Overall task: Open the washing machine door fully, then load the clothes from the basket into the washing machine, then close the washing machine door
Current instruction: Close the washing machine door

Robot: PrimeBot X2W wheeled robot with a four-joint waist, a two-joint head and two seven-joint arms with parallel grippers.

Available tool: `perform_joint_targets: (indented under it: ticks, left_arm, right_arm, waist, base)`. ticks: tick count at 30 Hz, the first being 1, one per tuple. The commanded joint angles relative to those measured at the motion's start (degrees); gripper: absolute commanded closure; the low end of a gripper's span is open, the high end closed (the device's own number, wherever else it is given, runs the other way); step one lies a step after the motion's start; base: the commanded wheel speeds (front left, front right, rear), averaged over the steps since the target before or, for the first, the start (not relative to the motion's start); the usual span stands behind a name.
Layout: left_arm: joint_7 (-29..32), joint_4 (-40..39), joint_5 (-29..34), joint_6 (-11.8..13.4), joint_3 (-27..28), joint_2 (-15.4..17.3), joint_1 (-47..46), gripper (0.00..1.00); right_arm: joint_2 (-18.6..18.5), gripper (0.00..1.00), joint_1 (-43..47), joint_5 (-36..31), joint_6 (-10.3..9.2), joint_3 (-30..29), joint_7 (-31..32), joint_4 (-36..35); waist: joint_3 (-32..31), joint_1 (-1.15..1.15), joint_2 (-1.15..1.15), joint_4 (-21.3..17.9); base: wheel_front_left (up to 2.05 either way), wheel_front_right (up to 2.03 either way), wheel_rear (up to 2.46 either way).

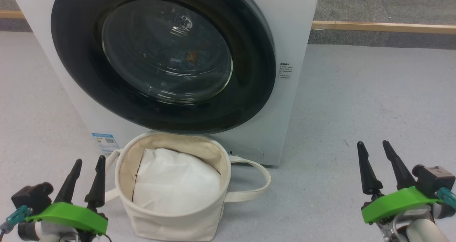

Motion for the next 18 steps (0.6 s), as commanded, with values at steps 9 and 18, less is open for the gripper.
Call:
perform_joint_targets:
  ticks: [9,18]
  left_arm:
    - [-0.50,-1.68,-0.93,-0.01,1.96,2.47,-2.58,0.00]
    - [-0.43,-1.78,-1.32,0.24,1.65,2.59,-2.82,0.00]
  right_arm:
    - [-0.32,0.00,-1.25,-0.65,-0.02,1.49,-0.71,-1.49]
    - [-0.18,0.00,-1.56,-0.73,-0.02,1.67,-0.71,-1.33]
  waist:
    - [0.27,0.00,0.00,0.00]
    - [0.51,0.00,0.00,0.15]
  base:
    - [0.00,0.00,0.00]
    - [0.00,0.00,0.00]
